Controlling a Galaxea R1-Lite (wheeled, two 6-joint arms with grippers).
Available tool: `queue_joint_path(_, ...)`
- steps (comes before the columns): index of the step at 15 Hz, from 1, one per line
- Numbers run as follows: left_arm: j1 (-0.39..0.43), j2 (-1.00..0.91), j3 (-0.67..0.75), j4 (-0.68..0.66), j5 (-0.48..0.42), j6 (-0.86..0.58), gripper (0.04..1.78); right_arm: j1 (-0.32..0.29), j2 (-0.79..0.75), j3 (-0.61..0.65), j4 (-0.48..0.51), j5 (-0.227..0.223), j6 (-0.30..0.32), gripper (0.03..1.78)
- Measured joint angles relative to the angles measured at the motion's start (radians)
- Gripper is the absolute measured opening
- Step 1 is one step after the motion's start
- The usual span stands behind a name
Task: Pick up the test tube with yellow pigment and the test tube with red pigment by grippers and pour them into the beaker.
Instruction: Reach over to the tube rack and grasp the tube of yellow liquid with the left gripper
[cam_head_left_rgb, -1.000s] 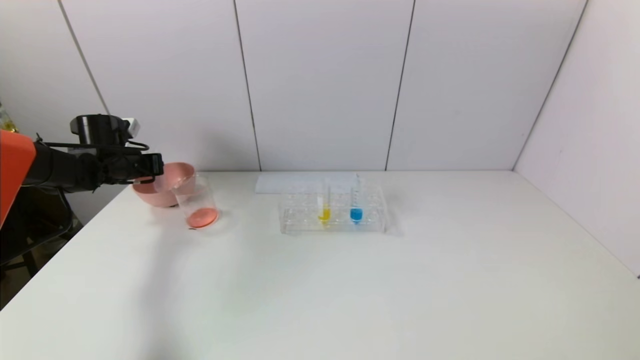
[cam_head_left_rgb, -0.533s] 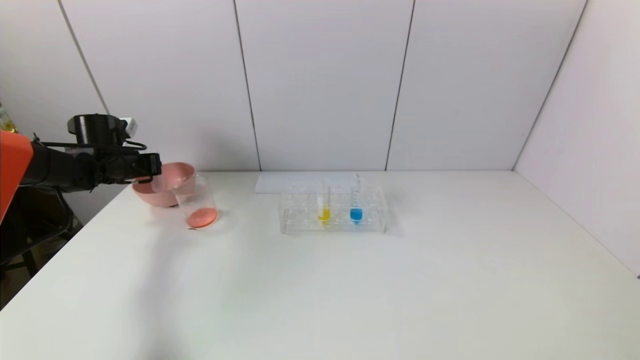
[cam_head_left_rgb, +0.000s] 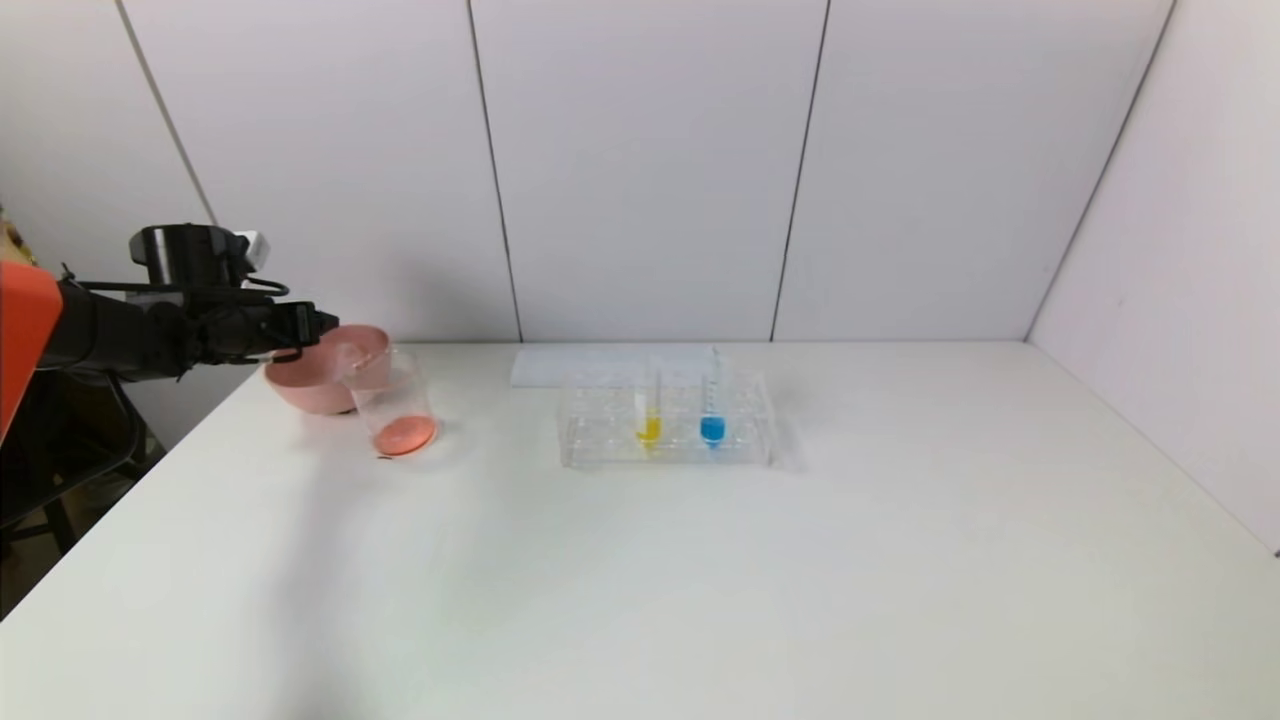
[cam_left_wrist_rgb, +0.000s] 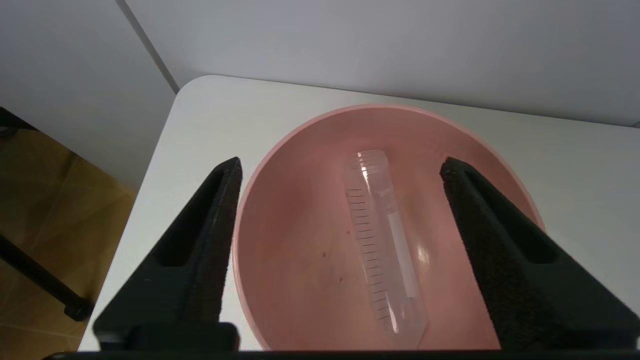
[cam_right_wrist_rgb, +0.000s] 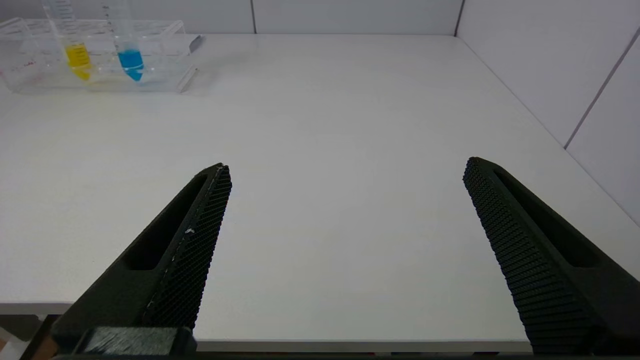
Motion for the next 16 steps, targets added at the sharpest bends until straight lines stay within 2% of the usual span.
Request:
queue_joint_path(2, 0.000, -0.001, 0.002, -0.006, 0.000, 0.002, 1.65, 0.000, 0.000, 0.000, 0.000, 0.000, 0.000, 1.70)
queue_joint_path(4, 0.000, -0.009, 0.005, -0.010, 0.001, 0.005, 1.75, 0.000, 0.000, 0.000, 0.000, 0.000, 0.000, 1.70)
queue_joint_path(11, -0.010, -0.134, 0.070, -0.006, 0.004, 0.047, 1.76, 0.000, 0.000, 0.000, 0.000, 0.000, 0.000, 1.70)
queue_joint_path(16, -0.056, -0.296, 0.211, -0.008, 0.009, 0.047, 1.76, 0.000, 0.000, 0.000, 0.000, 0.000, 0.000, 1.70)
